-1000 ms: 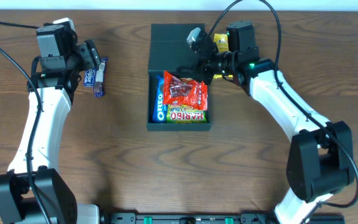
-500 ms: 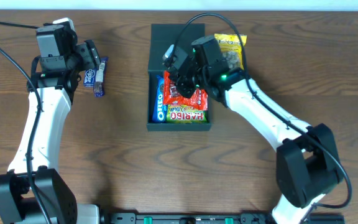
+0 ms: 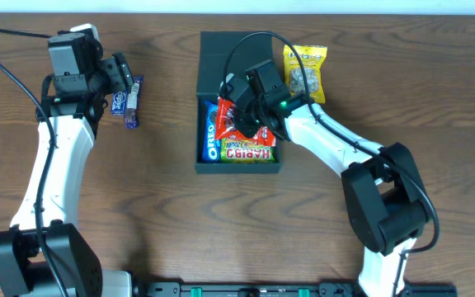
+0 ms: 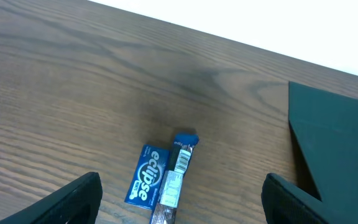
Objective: Pack container
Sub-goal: 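Place the red bag into the box and push it down, then move right gripper to the yellow Hacks bag and grasp it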
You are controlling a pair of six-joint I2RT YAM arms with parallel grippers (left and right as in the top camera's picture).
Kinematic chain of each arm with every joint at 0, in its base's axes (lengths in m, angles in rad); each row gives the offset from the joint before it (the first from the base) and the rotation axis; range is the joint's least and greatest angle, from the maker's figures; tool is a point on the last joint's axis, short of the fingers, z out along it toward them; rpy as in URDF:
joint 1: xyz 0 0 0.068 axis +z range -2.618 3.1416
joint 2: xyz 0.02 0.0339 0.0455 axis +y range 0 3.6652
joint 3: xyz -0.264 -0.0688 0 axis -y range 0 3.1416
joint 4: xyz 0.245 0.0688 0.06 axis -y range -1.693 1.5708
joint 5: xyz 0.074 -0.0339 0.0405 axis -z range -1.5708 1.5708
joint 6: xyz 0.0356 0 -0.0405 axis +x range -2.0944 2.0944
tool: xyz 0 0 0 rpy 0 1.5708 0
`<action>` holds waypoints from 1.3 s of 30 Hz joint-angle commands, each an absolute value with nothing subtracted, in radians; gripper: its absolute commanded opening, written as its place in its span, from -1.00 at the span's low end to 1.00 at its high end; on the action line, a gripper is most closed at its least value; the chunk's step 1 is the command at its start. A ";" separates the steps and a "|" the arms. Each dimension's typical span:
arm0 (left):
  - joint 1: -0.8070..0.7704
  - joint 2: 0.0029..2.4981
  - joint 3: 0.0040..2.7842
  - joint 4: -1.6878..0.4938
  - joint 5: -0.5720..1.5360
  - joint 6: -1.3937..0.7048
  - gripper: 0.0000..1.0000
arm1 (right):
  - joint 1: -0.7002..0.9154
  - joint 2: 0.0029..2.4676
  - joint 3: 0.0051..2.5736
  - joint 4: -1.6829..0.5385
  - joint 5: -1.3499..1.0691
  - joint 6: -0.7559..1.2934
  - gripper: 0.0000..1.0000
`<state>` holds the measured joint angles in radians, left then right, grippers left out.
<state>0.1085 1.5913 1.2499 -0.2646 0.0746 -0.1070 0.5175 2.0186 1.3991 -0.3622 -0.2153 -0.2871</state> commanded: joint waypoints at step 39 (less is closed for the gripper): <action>0.112 1.575 1.272 -0.283 0.071 -0.100 0.68 | 0.254 2.078 1.483 -0.291 0.113 0.101 0.41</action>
<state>0.1085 1.5913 1.2499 -0.2813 0.0746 -0.1070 0.2630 2.0418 1.4780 -0.3080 0.0872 0.0879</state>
